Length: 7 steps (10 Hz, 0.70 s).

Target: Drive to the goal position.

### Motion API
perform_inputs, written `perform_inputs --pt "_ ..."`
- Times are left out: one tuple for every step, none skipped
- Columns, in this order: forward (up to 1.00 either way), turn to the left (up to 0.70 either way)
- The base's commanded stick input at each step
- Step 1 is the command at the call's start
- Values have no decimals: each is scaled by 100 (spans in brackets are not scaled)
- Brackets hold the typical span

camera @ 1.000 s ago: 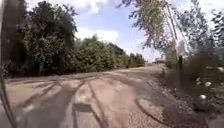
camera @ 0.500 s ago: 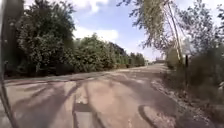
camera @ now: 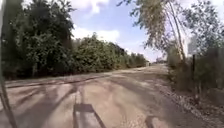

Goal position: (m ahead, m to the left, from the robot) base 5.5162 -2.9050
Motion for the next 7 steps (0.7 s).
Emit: perform_inputs --pt "70 -23" --pt "70 -32" --pt "70 -5" --pt "70 0" --pt "70 0" --pt "70 0" --pt "70 0"
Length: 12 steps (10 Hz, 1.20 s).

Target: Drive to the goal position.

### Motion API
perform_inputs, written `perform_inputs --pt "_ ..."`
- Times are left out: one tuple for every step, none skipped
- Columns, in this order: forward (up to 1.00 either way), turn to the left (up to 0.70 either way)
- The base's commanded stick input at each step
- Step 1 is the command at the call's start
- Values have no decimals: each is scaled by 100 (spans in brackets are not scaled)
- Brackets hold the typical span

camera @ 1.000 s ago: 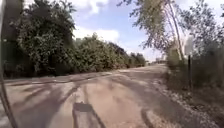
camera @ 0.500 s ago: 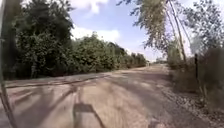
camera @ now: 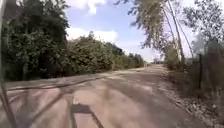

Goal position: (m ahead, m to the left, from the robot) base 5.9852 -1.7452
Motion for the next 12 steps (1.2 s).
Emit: perform_inputs --pt "70 0" --pt "70 0" --pt "70 0" --pt "70 0" --pt "70 0" --pt "70 0" --pt "70 -5" --pt "70 -14" --pt "70 -23" --pt "70 -32" --pt "70 -35" --pt "70 -13"
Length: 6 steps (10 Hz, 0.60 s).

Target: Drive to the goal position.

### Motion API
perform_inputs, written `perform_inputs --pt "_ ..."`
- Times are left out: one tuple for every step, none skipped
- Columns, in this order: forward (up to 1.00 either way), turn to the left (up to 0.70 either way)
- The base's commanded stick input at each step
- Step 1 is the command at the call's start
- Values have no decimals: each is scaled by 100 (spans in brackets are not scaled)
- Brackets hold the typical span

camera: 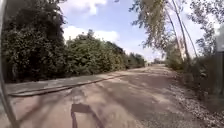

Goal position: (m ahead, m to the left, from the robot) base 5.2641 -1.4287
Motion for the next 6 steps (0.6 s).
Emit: perform_inputs --pt "70 0" --pt "70 0" --pt "70 0" --pt "70 0" --pt "70 0" --pt "70 0"
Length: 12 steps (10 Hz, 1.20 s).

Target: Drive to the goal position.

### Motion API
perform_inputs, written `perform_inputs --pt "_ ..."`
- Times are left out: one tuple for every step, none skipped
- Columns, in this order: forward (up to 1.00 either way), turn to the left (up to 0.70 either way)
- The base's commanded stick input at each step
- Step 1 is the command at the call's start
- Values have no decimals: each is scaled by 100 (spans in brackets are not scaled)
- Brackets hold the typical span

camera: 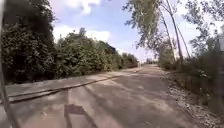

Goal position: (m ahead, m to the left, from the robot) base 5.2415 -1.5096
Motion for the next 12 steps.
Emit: perform_inputs --pt "70 0" --pt "70 0" --pt "70 -7" --pt "70 -30" --pt "70 -34" --pt "70 -34" --pt "70 -34" --pt "70 -34" --pt "70 -34" --pt "70 -34" --pt "70 -34" --pt "70 -34"
